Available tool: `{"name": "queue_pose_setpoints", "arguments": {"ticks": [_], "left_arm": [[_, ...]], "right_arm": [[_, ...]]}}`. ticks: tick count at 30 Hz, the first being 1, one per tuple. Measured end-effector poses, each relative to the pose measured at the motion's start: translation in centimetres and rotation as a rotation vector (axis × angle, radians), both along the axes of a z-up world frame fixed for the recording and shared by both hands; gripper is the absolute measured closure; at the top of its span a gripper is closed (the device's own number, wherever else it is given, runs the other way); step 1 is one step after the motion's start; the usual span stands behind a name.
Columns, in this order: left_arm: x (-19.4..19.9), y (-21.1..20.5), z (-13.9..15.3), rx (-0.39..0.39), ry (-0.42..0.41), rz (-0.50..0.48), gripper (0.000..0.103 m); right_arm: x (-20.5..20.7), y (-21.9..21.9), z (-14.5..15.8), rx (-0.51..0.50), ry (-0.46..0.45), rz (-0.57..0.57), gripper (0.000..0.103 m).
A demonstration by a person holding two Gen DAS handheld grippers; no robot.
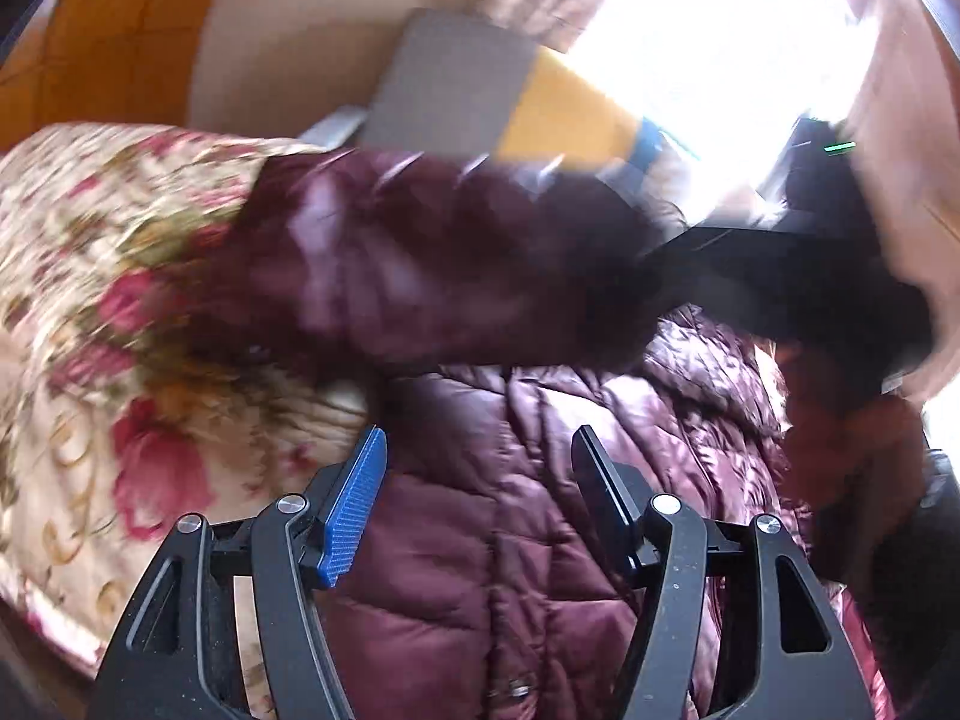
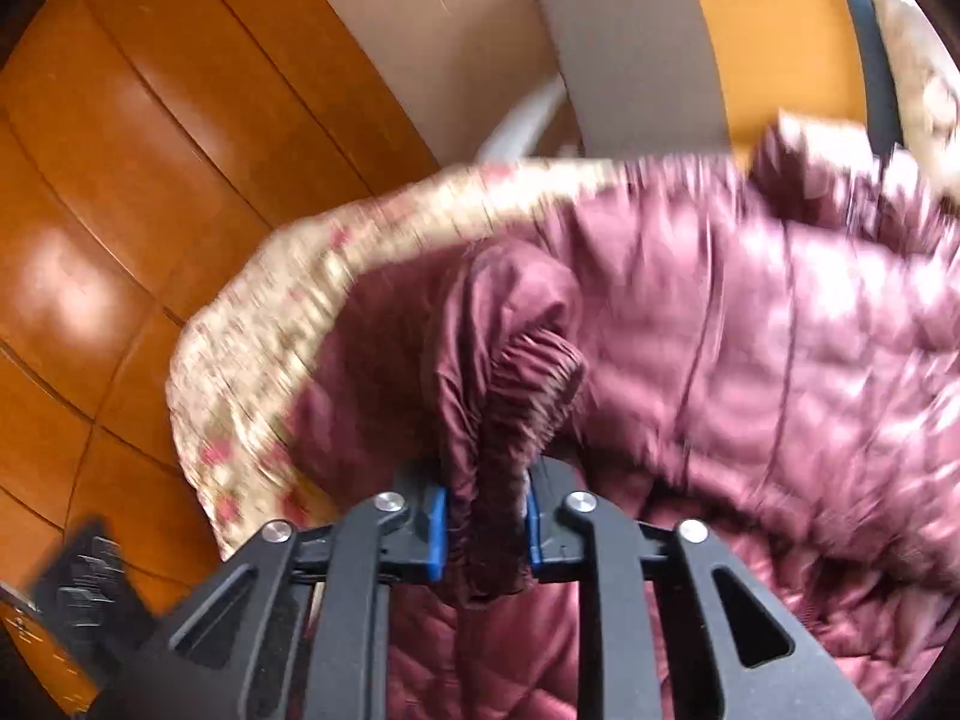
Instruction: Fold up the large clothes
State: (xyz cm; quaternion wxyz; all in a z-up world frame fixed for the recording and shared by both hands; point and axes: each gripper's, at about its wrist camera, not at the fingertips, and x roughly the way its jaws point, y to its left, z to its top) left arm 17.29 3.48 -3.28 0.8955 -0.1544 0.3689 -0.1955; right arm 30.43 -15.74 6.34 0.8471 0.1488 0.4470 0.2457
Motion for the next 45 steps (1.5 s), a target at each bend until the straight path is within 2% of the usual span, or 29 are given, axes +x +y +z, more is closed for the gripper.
{"name": "queue_pose_setpoints", "arguments": {"ticks": [5,6,8,11,13,16,18,19,20,22,26,27,28,29,30,31,32,34,36,39,43,45], "left_arm": [[0.9,-0.7,-0.1,0.003,0.017,0.003,0.038],[1.1,-1.2,-0.3,0.002,0.019,0.0,0.034],[1.4,-1.9,-0.6,0.011,0.024,-0.013,0.034],[1.5,-3.7,-0.7,0.029,0.036,-0.035,0.034],[1.3,-4.8,-0.8,0.059,0.039,-0.049,0.034],[1.3,-5.6,-0.6,0.085,0.033,-0.065,0.034],[1.4,-6.0,-0.2,0.091,0.027,-0.077,0.034],[1.5,-6.1,0.0,0.098,0.019,-0.081,0.034],[1.6,-6.3,0.3,0.103,0.012,-0.085,0.034],[1.9,-6.6,1.3,0.117,-0.011,-0.095,0.034],[3.5,-6.9,3.6,0.153,-0.079,-0.094,0.034],[4.3,-7.0,4.3,0.155,-0.092,-0.09,0.034],[4.8,-7.0,4.7,0.156,-0.102,-0.088,0.034],[5.5,-7.1,5.2,0.161,-0.117,-0.086,0.034],[6.4,-7.4,6.0,0.174,-0.139,-0.086,0.034],[7.1,-7.7,6.5,0.182,-0.151,-0.088,0.034],[8.0,-8.0,7.0,0.188,-0.165,-0.091,0.034],[9.4,-8.6,7.6,0.19,-0.187,-0.093,0.034],[10.9,-9.8,8.2,0.187,-0.202,-0.106,0.034],[13.4,-11.8,8.4,0.188,-0.211,-0.118,0.034],[17.2,-13.9,7.0,0.18,-0.151,-0.13,0.034],[19.2,-14.5,5.5,0.184,-0.099,-0.123,0.034]], "right_arm": [[-1.5,-4.3,10.5,0.108,-0.22,-0.072,0.087],[-1.7,-5.3,11.7,0.122,-0.246,-0.088,0.087],[-2.4,-8.5,14.2,0.158,-0.289,-0.138,0.087],[-3.4,-13.4,15.3,0.168,-0.327,-0.232,0.087],[-3.5,-16.9,14.6,0.167,-0.306,-0.302,0.087],[-3.1,-22.0,10.9,0.149,-0.215,-0.416,0.087],[-2.9,-24.8,7.7,0.138,-0.137,-0.477,0.087],[-2.7,-27.0,3.8,0.122,-0.05,-0.533,0.087],[-2.7,-27.0,3.8,0.122,-0.05,-0.533,0.087],[-2.6,-28.9,0.4,0.105,0.028,-0.578,0.087],[-2.3,-30.7,-4.3,0.066,0.121,-0.632,0.087],[-2.6,-31.3,-4.8,0.069,0.129,-0.636,0.085],[-2.5,-31.5,-5.4,0.073,0.135,-0.643,0.071],[-2.7,-31.6,-5.4,0.076,0.135,-0.654,0.058],[-3.2,-31.9,-4.9,0.083,0.117,-0.669,0.051],[-3.8,-32.2,-4.3,0.078,0.09,-0.682,0.039],[-4.5,-32.3,-3.4,0.056,0.056,-0.702,0.036],[-5.7,-31.7,-1.0,-0.001,-0.03,-0.715,0.036],[-5.9,-30.1,1.1,-0.037,-0.094,-0.667,0.036],[-4.9,-26.5,2.3,-0.121,-0.136,-0.582,0.035],[-0.7,-22.6,0.4,-0.264,-0.107,-0.52,0.032],[2.5,-22.1,-2.4,-0.311,-0.044,-0.533,0.029]]}}
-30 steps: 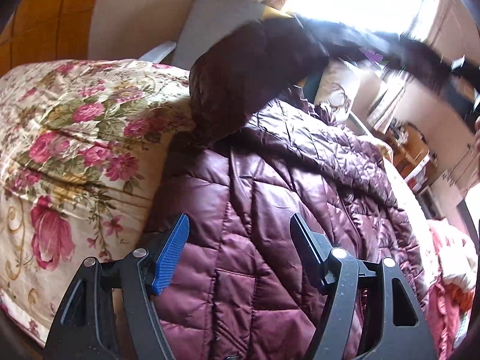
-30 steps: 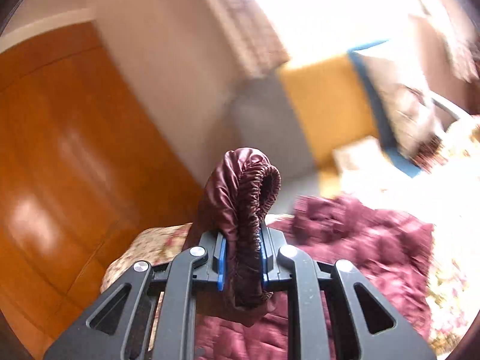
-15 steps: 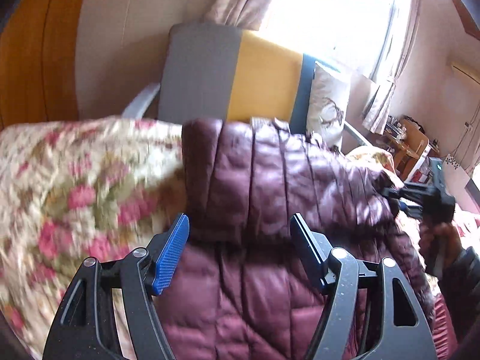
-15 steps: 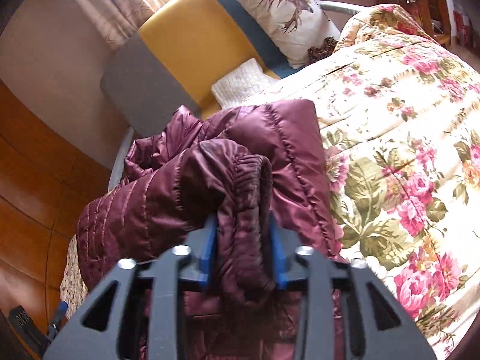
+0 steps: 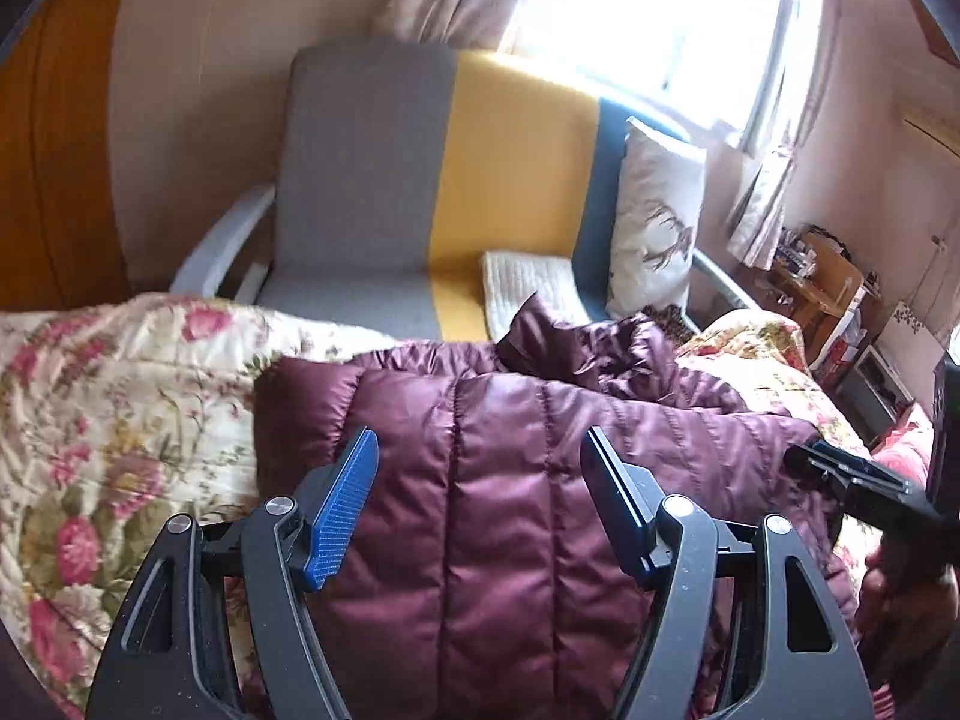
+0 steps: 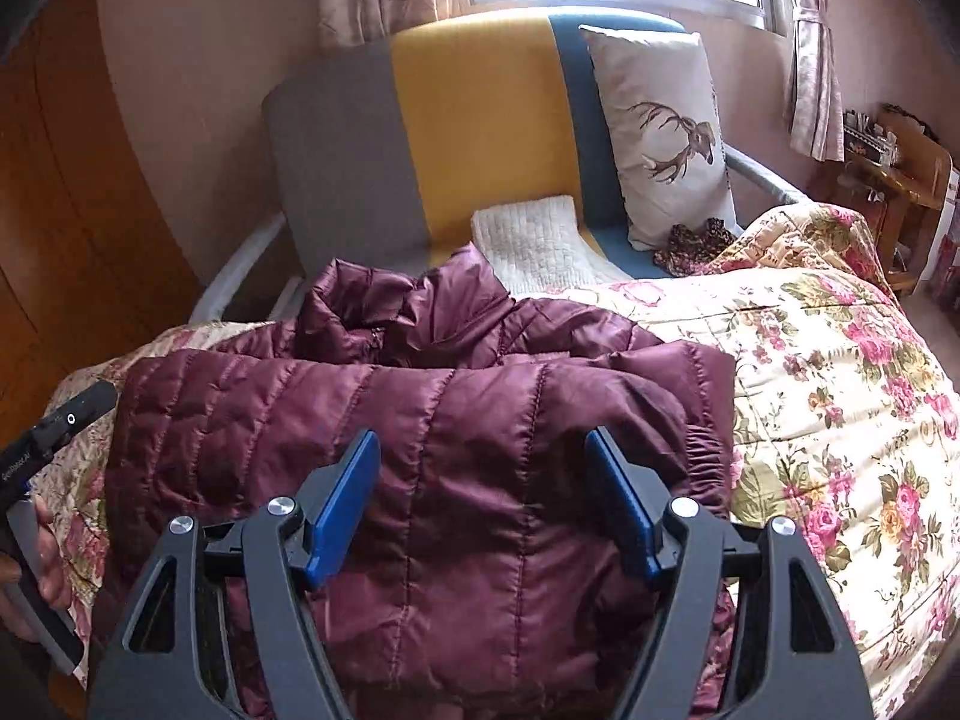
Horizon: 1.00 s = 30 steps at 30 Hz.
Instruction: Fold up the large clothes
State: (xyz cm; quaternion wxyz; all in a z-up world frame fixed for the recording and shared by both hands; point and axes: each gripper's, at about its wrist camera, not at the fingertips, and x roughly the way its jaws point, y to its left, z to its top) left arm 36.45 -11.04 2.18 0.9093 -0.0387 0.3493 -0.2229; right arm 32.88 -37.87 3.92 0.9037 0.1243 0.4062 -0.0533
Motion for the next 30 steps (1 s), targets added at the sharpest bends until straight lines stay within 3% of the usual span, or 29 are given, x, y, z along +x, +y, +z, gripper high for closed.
{"name": "queue_pose_setpoints", "arguments": {"ticks": [5,8,13,19,21,24,27,30], "left_arm": [[3.0,-0.2,-3.7,0.06,0.065,0.028,0.036],[3.0,-0.3,-6.3,0.122,0.056,0.018,0.036],[3.3,0.6,-7.6,0.065,0.078,0.033,0.036],[2.1,0.5,-5.4,0.105,0.077,0.067,0.034],[1.0,1.0,-3.7,0.078,0.041,0.071,0.024],[0.0,0.9,-1.8,0.063,-0.018,0.072,0.024],[0.3,-0.4,-1.1,0.076,-0.038,0.054,0.024],[2.2,-2.0,-1.7,0.121,-0.016,0.043,0.024]], "right_arm": [[2.1,-0.1,-3.8,-0.047,0.062,-0.004,0.022],[3.0,1.1,-5.8,-0.11,0.068,0.006,0.02],[3.4,1.8,-8.4,-0.173,0.055,0.02,0.02],[3.1,1.2,-7.1,-0.142,0.066,0.031,0.017],[2.8,1.0,-5.7,-0.127,0.068,0.055,0.013],[2.0,1.5,-3.0,-0.084,0.001,0.06,0.012],[2.6,3.6,-1.4,-0.079,-0.039,0.11,0.01],[4.6,5.7,-2.2,-0.112,-0.012,0.138,0.01]]}}
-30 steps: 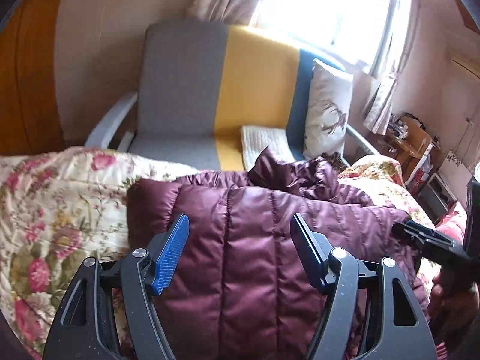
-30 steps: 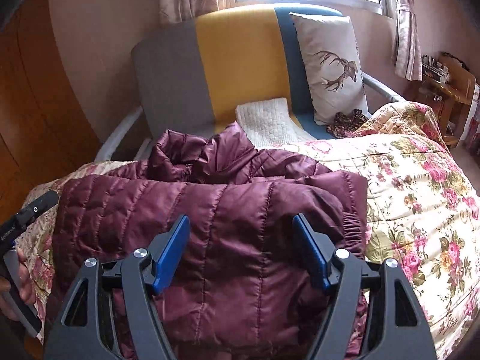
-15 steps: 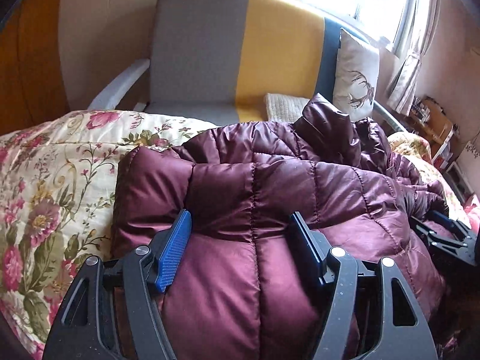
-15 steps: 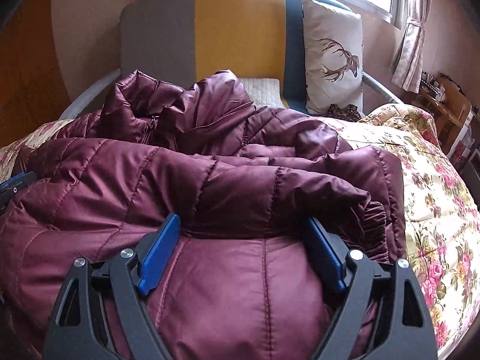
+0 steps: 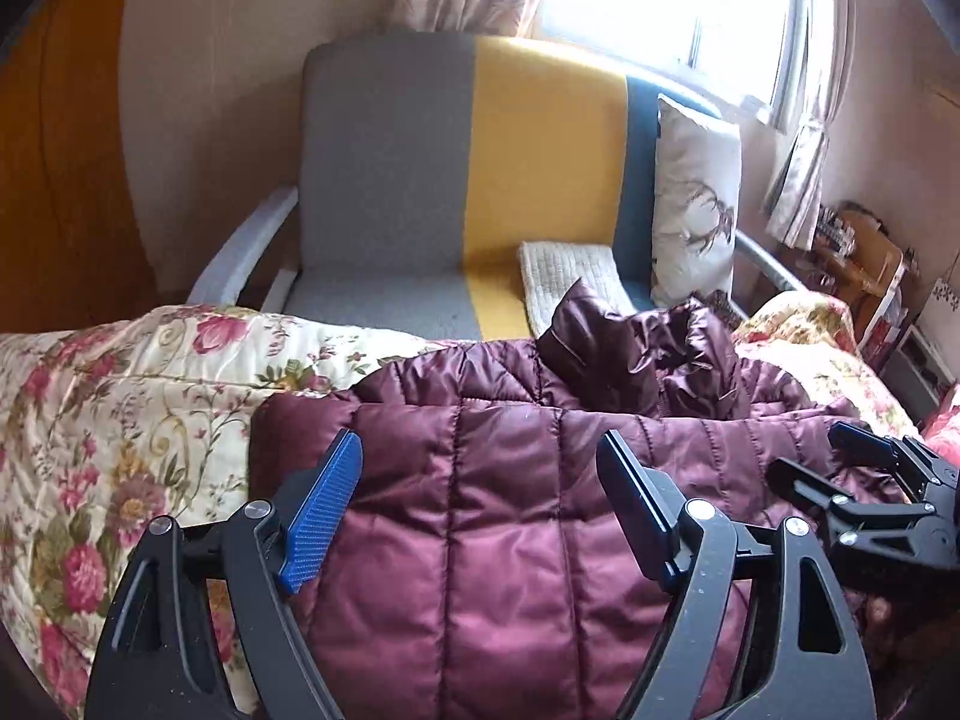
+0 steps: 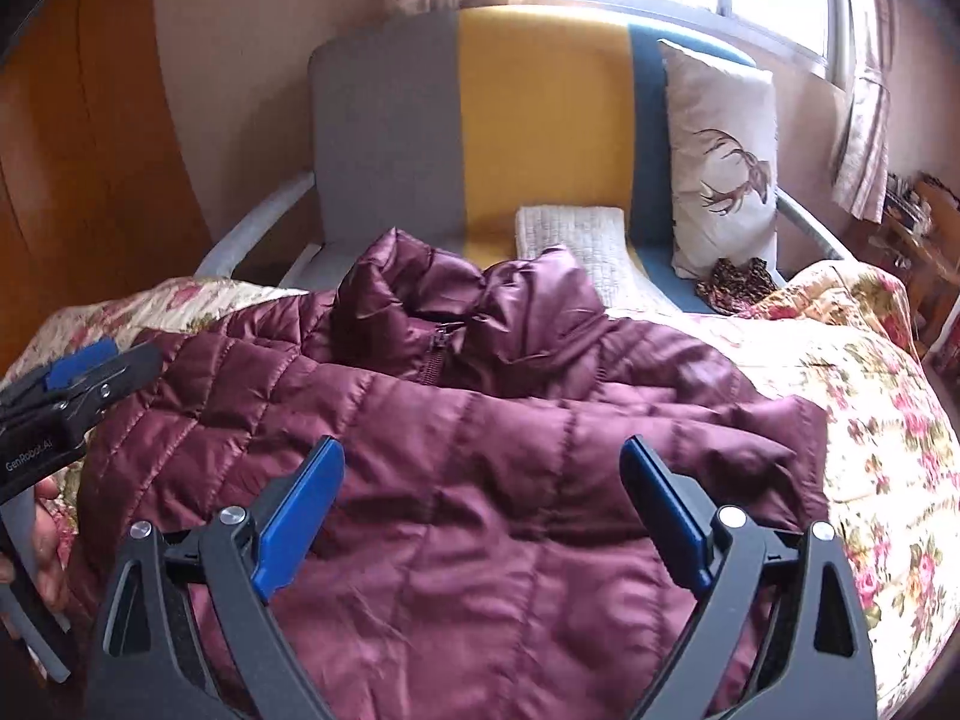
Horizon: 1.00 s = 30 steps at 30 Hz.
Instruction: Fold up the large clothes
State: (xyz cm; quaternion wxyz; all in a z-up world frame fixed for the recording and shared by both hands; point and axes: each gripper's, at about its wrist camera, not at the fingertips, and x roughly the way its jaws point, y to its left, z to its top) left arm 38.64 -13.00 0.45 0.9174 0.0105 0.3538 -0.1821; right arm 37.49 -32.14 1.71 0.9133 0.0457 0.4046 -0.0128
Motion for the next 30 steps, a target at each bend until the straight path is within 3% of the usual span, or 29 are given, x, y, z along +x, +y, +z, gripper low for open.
{"name": "queue_pose_setpoints", "arguments": {"ticks": [3,5,11,13,17,19,25,30], "left_arm": [[2.1,-0.3,-2.5,0.046,0.062,0.015,0.024],[2.4,-0.2,-4.0,0.053,0.069,0.008,0.024],[1.8,0.6,-5.5,-0.003,0.058,0.013,0.024],[1.9,0.4,-5.4,0.01,0.057,0.014,0.024],[0.4,0.7,-3.5,0.024,0.049,0.027,0.022],[-1.2,1.6,-2.2,-0.006,0.038,0.031,0.012],[-8.0,4.5,1.5,-0.046,-0.038,0.045,0.01],[-13.9,6.0,2.9,-0.039,-0.084,0.033,0.005]], "right_arm": [[2.1,0.9,-1.7,0.011,0.049,0.011,0.01],[3.1,1.6,-2.9,-0.033,0.065,0.027,0.007],[3.0,1.1,-6.1,0.029,0.068,0.029,0.005],[3.1,1.4,-6.2,0.009,0.072,0.029,0.005],[2.7,0.9,-5.1,0.047,0.069,0.035,0.004],[1.7,0.6,-3.6,0.079,0.061,0.048,0.002],[-4.1,-0.4,0.9,0.212,-0.028,0.047,0.002],[-9.4,-0.8,1.3,0.223,-0.01,0.047,0.002]]}}
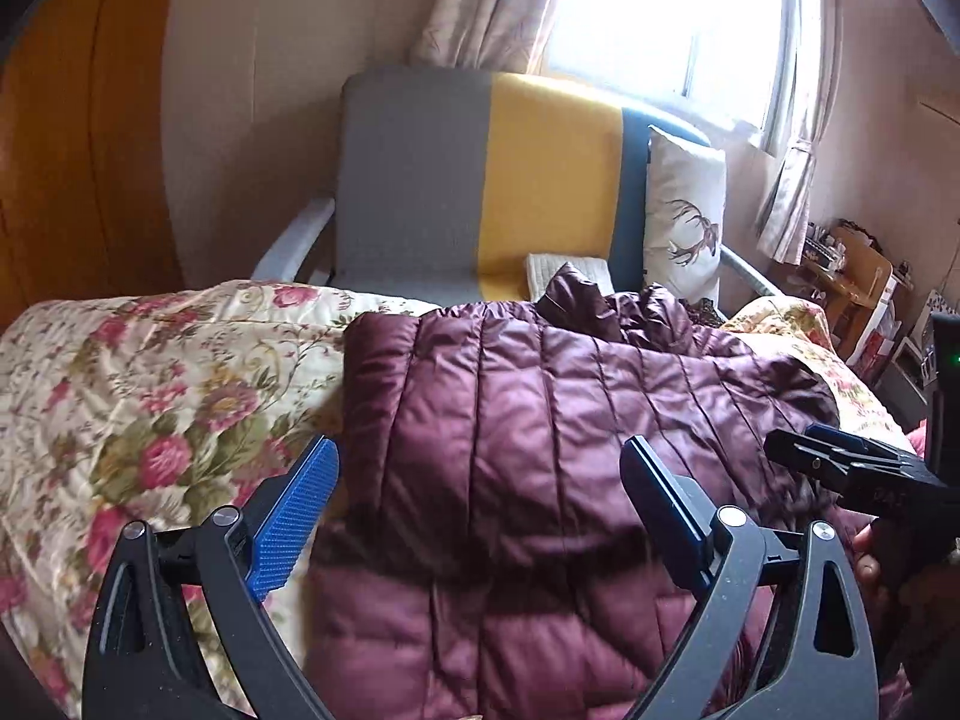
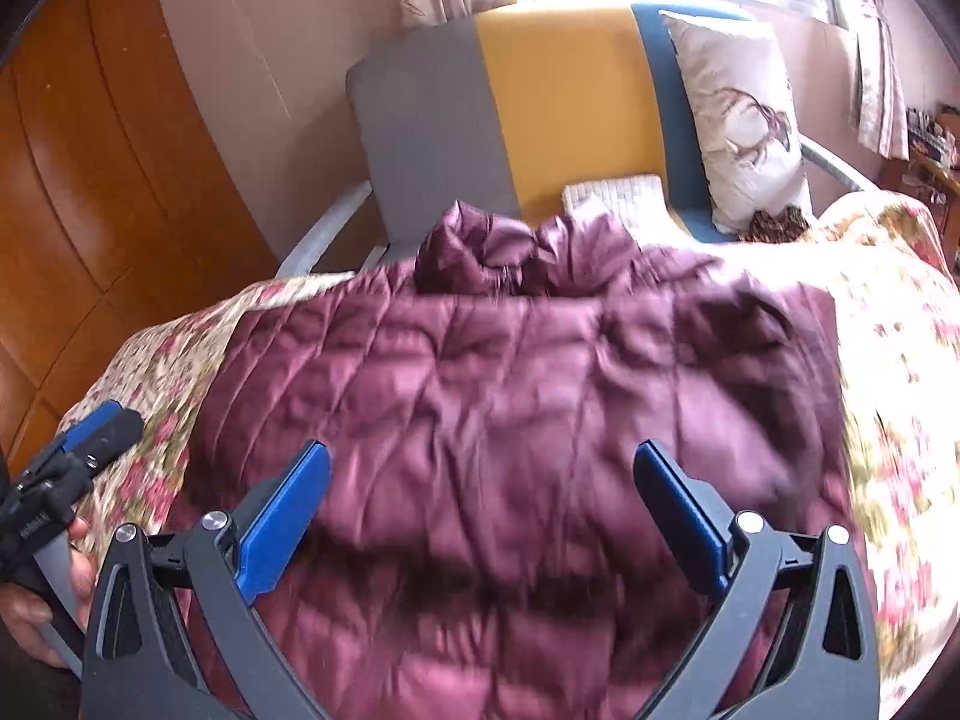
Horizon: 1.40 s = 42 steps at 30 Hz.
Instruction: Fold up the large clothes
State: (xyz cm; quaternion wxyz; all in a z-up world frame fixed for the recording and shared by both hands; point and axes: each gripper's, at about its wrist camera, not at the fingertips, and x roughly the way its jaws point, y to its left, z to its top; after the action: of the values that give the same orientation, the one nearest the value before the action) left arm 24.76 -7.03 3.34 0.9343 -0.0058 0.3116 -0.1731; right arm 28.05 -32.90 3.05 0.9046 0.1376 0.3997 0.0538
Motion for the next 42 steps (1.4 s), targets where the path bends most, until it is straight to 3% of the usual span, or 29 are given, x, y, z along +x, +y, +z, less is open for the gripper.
{"name": "queue_pose_setpoints", "arguments": {"ticks": [9,22,29,33,39,40,42], "left_arm": [[-7.6,2.3,-0.6,0.001,-0.006,-0.013,0.004],[-12.5,4.8,-3.3,0.051,0.033,0.009,0.004],[-15.0,9.0,-6.4,0.046,0.136,0.031,0.004],[-17.4,12.7,-8.4,-0.049,0.243,0.03,0.004],[-20.5,13.8,-11.6,-0.122,0.391,-0.031,0.007],[-20.6,13.7,-12.1,-0.127,0.414,-0.044,0.008],[-20.9,13.5,-13.1,-0.129,0.442,-0.067,0.02]], "right_arm": [[-9.7,-3.0,-1.5,-0.009,0.07,-0.081,0.002],[-19.5,-10.2,-3.2,0.004,0.16,-0.248,0.002],[-23.7,-11.9,-5.9,0.065,0.268,-0.206,0.002],[-27.0,-12.2,-7.2,0.172,0.304,-0.154,0.002],[-30.7,-11.4,-9.5,0.285,0.38,-0.095,0.002],[-31.1,-11.2,-10.0,0.301,0.393,-0.085,0.002],[-31.8,-10.5,-10.8,0.32,0.416,-0.058,0.005]]}}
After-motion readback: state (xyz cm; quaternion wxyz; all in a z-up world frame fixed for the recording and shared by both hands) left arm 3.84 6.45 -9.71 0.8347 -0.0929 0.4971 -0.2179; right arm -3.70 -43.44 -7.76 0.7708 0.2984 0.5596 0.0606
